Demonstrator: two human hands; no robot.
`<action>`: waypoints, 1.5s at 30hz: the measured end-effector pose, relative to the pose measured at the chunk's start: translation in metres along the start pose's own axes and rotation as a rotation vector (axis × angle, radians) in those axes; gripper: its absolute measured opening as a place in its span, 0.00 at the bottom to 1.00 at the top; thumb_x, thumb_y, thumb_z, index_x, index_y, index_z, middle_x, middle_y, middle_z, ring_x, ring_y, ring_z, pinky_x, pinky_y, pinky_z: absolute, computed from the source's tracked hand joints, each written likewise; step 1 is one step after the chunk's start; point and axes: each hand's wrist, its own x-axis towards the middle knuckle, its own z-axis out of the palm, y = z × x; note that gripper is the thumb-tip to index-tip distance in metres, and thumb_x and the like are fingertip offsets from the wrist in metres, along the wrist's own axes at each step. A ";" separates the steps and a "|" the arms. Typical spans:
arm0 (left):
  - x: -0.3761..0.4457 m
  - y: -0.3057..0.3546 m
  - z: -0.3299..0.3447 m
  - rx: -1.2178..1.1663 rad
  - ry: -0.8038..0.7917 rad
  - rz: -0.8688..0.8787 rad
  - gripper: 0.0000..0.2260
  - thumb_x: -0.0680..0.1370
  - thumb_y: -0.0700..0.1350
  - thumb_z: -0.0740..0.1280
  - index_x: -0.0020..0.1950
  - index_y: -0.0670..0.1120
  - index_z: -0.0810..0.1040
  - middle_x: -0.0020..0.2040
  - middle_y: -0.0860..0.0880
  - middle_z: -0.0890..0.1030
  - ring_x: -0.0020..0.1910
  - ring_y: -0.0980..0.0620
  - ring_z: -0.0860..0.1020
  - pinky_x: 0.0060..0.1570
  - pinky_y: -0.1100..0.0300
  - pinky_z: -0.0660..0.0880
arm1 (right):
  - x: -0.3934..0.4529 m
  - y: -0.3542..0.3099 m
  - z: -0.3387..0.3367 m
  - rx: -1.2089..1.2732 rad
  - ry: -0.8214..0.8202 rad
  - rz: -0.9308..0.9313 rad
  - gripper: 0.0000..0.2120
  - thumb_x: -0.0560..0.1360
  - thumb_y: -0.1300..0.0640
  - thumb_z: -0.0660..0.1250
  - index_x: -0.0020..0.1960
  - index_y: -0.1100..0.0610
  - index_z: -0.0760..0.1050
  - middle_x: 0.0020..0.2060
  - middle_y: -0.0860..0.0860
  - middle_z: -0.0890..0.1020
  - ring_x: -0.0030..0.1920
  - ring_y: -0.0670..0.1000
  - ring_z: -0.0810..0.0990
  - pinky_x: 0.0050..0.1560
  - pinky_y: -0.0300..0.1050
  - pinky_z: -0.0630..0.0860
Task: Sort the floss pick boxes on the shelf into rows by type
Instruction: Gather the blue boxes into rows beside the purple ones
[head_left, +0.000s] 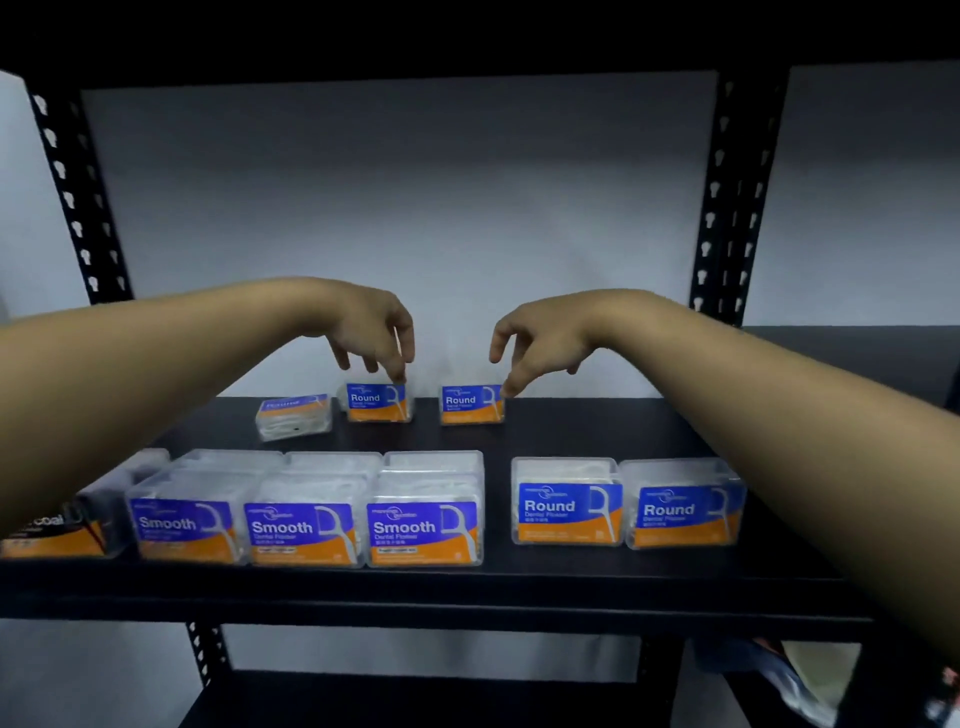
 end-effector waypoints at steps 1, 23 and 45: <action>0.004 -0.008 0.000 0.038 0.026 0.001 0.15 0.74 0.45 0.77 0.59 0.47 0.80 0.56 0.48 0.83 0.51 0.50 0.82 0.49 0.52 0.82 | 0.010 -0.005 0.002 -0.032 0.017 -0.009 0.26 0.72 0.45 0.78 0.66 0.46 0.73 0.59 0.49 0.81 0.56 0.53 0.82 0.55 0.54 0.84; 0.077 -0.047 0.033 0.251 -0.024 0.184 0.31 0.68 0.52 0.81 0.68 0.54 0.73 0.64 0.51 0.75 0.60 0.48 0.76 0.54 0.55 0.77 | 0.112 -0.044 0.029 -0.165 -0.158 0.191 0.36 0.73 0.52 0.78 0.76 0.47 0.65 0.66 0.51 0.72 0.62 0.59 0.74 0.59 0.66 0.81; 0.107 -0.052 0.046 0.200 -0.159 0.103 0.23 0.64 0.49 0.83 0.58 0.49 0.84 0.54 0.48 0.86 0.54 0.47 0.84 0.56 0.51 0.83 | 0.132 -0.049 0.041 -0.259 -0.238 0.073 0.17 0.69 0.49 0.81 0.55 0.41 0.79 0.61 0.49 0.80 0.60 0.56 0.79 0.59 0.54 0.82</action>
